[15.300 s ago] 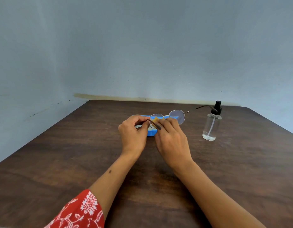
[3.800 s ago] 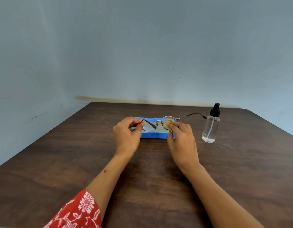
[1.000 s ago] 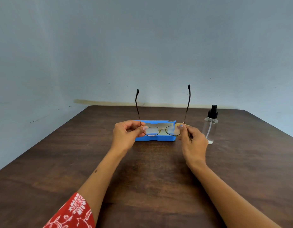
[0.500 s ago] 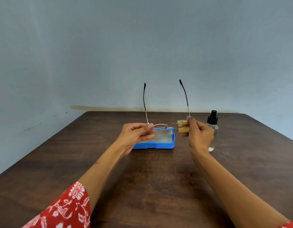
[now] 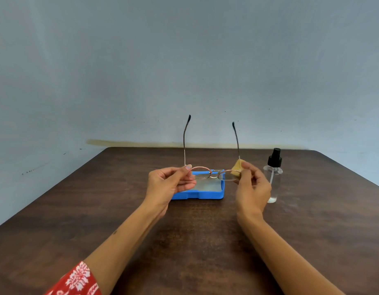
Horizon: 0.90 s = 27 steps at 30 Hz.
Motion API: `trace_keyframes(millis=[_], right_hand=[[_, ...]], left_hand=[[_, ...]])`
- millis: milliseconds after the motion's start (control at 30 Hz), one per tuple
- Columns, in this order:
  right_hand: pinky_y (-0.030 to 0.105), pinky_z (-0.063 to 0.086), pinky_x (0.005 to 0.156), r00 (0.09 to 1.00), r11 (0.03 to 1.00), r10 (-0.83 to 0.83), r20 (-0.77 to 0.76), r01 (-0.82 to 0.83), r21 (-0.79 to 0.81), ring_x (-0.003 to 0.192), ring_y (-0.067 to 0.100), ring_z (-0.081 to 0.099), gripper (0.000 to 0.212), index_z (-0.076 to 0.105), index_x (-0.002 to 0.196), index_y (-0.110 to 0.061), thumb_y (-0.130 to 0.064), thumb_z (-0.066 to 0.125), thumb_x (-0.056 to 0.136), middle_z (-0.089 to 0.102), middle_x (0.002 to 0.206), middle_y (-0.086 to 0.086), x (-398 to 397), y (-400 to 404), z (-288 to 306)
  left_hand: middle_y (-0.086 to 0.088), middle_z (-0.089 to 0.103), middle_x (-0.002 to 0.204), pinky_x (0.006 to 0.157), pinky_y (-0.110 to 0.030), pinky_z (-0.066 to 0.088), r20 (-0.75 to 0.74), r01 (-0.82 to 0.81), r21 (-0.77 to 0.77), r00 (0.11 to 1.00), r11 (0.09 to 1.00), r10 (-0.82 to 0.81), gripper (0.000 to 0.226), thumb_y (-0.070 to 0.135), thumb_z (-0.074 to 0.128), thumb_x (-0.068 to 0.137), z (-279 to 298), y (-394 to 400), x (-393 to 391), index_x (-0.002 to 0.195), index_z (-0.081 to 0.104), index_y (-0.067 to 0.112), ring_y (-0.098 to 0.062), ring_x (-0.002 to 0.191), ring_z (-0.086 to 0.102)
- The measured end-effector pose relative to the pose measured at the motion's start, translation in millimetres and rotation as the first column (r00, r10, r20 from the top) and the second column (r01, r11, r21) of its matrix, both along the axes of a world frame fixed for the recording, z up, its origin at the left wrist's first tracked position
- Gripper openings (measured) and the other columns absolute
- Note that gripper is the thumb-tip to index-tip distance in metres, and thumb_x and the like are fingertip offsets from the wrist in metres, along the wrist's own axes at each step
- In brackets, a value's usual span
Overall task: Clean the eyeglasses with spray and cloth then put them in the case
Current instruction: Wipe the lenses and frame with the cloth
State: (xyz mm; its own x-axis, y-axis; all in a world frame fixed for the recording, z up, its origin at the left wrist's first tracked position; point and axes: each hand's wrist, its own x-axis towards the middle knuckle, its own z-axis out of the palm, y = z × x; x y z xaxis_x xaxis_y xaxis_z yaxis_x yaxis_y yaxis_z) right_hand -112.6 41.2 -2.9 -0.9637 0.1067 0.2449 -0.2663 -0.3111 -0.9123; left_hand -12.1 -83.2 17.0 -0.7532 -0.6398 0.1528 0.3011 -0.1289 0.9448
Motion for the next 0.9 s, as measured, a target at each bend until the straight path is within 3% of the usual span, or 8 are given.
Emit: trace_keyframes(millis=[67, 133, 233, 333, 467, 567, 667, 900], right_hand=[[0.017, 0.05, 0.07, 0.995, 0.993, -0.078, -0.059, 0.083, 0.086, 0.071, 0.01, 0.054, 0.028, 0.06, 0.117, -0.016, -0.015, 0.045, 0.093, 0.064, 0.096, 0.007, 3.8, -0.4, -6.1], [0.014, 0.043, 0.09, 0.954, 0.971, -0.127, -0.272, 0.175, 0.161, 0.098, 0.004, 0.052, 0.041, 0.046, 0.134, -0.012, -0.018, 0.045, 0.093, 0.05, 0.127, 0.008, 8.6, 1.0, -5.7], [0.033, 0.026, 0.113, 0.73, 0.901, -0.049, -0.682, 0.327, 0.285, 0.136, 0.017, 0.031, 0.057, 0.028, 0.145, -0.001, -0.016, 0.045, 0.093, 0.025, 0.15, 0.012, 13.1, 1.6, -5.2], [0.036, 0.026, 0.111, 0.496, 0.795, 0.121, -0.86, 0.47, 0.383, 0.139, 0.027, 0.028, 0.054, 0.033, 0.141, 0.004, -0.019, 0.043, 0.093, 0.028, 0.149, 0.02, 24.4, -3.0, -7.6], [0.04, 0.043, 0.098, 0.294, 0.688, 0.283, -0.913, 0.601, 0.407, 0.129, 0.034, 0.043, 0.038, 0.049, 0.129, 0.005, -0.007, 0.033, 0.098, 0.043, 0.14, 0.024, 35.2, -18.3, -15.3], [0.039, 0.046, 0.094, 0.276, 0.575, 0.32, -0.906, 0.704, 0.418, 0.128, 0.035, 0.044, 0.048, 0.053, 0.124, 0.007, -0.007, 0.014, 0.101, 0.043, 0.139, 0.024, 33.7, -21.4, -16.6], [0.039, 0.044, 0.097, 0.292, 0.515, 0.336, -0.895, 0.739, 0.434, 0.129, 0.036, 0.042, 0.047, 0.05, 0.124, 0.009, -0.009, 0.014, 0.101, 0.04, 0.142, 0.025, 31.8, -21.1, -18.0], [0.033, 0.052, 0.087, 0.306, 0.68, 0.168, -0.937, 0.653, 0.335, 0.112, 0.027, 0.054, 0.034, 0.058, 0.122, 0.007, 0.0, 0.038, 0.096, 0.05, 0.128, 0.016, 22.3, -11.5, -7.7]], left_hand=[[-0.016, 0.07, 0.068, 0.059, -0.025, 0.059, -0.006, -0.068, 0.043, 0.998, 0.997, 0.068, 0.013, 0.01, 0.069, 0.079, 2.7, 1.3, 1.4, 0.076, 0.069, -0.002, -0.021, 0.061, 0.07], [-0.014, 0.07, 0.065, 0.056, -0.023, 0.058, -0.013, -0.104, 0.097, 0.994, 0.99, 0.105, 0.011, 0.008, 0.068, 0.08, 6.0, 1.4, 3.0, 0.076, 0.069, -0.003, -0.02, 0.058, 0.069], [-0.014, 0.069, 0.061, 0.055, -0.023, 0.057, -0.048, -0.116, 0.177, 0.991, 0.977, 0.126, 0.012, 0.007, 0.067, 0.082, 10.3, 1.4, 4.3, 0.074, 0.068, -0.002, -0.021, 0.058, 0.069], [-0.012, 0.069, 0.06, 0.057, -0.023, 0.058, -0.069, -0.105, 0.224, 0.99, 0.969, 0.123, 0.014, 0.008, 0.066, 0.082, 11.6, 3.8, 4.4, 0.073, 0.067, -0.002, -0.021, 0.058, 0.069], [-0.012, 0.068, 0.062, 0.061, -0.025, 0.059, -0.076, -0.078, 0.261, 0.992, 0.962, 0.101, 0.012, 0.007, 0.066, 0.082, 12.4, 6.1, 6.4, 0.077, 0.066, -0.004, -0.019, 0.057, 0.069], [-0.015, 0.068, 0.067, 0.06, -0.025, 0.059, -0.07, -0.083, 0.283, 0.992, 0.956, 0.107, 0.012, 0.007, 0.067, 0.082, 13.7, 5.9, 7.0, 0.077, 0.065, -0.004, -0.02, 0.06, 0.069], [-0.016, 0.068, 0.069, 0.06, -0.026, 0.059, -0.062, -0.096, 0.296, 0.991, 0.95, 0.12, 0.012, 0.007, 0.067, 0.082, 14.5, 5.6, 7.0, 0.079, 0.065, -0.004, -0.021, 0.062, 0.07], [-0.014, 0.068, 0.066, 0.059, -0.026, 0.059, -0.032, -0.136, 0.319, 0.988, 0.938, 0.154, 0.013, 0.008, 0.068, 0.081, 14.8, 3.5, 6.2, 0.081, 0.066, -0.005, -0.021, 0.061, 0.069]])
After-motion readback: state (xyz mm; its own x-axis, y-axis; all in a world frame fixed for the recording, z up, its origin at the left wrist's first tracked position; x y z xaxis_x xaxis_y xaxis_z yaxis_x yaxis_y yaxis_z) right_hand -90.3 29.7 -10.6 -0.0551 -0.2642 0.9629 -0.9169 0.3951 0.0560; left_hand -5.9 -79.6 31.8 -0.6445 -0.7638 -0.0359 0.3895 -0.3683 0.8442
